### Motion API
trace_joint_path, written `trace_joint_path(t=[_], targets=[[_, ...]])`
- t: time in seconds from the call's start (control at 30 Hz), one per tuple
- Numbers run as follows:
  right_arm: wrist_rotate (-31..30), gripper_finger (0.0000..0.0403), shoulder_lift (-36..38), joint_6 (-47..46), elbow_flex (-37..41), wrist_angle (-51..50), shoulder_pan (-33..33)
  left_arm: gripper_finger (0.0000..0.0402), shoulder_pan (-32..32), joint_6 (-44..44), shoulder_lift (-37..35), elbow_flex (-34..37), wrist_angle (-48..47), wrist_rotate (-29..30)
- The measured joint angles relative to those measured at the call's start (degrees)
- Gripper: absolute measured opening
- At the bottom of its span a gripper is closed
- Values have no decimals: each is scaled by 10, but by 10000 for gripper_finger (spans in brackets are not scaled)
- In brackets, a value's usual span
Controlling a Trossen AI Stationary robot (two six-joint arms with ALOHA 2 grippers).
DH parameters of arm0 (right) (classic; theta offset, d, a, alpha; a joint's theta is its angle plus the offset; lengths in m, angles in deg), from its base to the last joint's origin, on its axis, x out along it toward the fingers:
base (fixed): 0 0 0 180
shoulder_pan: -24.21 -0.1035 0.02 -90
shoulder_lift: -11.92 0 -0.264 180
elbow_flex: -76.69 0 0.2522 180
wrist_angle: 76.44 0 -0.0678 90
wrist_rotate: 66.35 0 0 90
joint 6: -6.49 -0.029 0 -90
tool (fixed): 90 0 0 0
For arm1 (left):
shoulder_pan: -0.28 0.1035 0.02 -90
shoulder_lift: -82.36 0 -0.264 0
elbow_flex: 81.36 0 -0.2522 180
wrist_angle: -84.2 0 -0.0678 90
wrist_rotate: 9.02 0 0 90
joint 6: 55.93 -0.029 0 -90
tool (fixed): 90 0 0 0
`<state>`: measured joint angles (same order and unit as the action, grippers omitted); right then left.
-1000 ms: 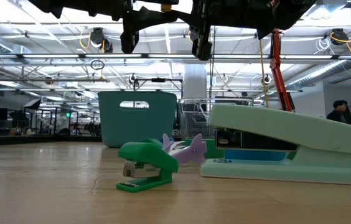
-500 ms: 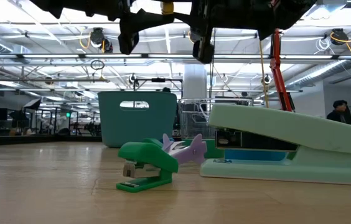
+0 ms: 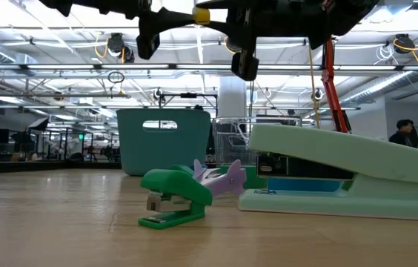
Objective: Pick and place Stapler, Stapler remover, tape
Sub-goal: Put the small yellow stapler into the green bin
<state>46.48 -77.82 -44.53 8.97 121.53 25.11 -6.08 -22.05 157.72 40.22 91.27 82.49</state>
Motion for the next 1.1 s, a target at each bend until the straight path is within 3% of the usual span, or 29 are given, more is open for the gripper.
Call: trace_joint_path(t=[0.5, 1.1], targets=[[-4, 51, 0, 8, 0, 32, 1, 161, -1, 36, 2, 1, -6, -4], [-19, 51, 1, 9, -1, 39, -4, 161, 10, 34, 5, 2, 33, 32]])
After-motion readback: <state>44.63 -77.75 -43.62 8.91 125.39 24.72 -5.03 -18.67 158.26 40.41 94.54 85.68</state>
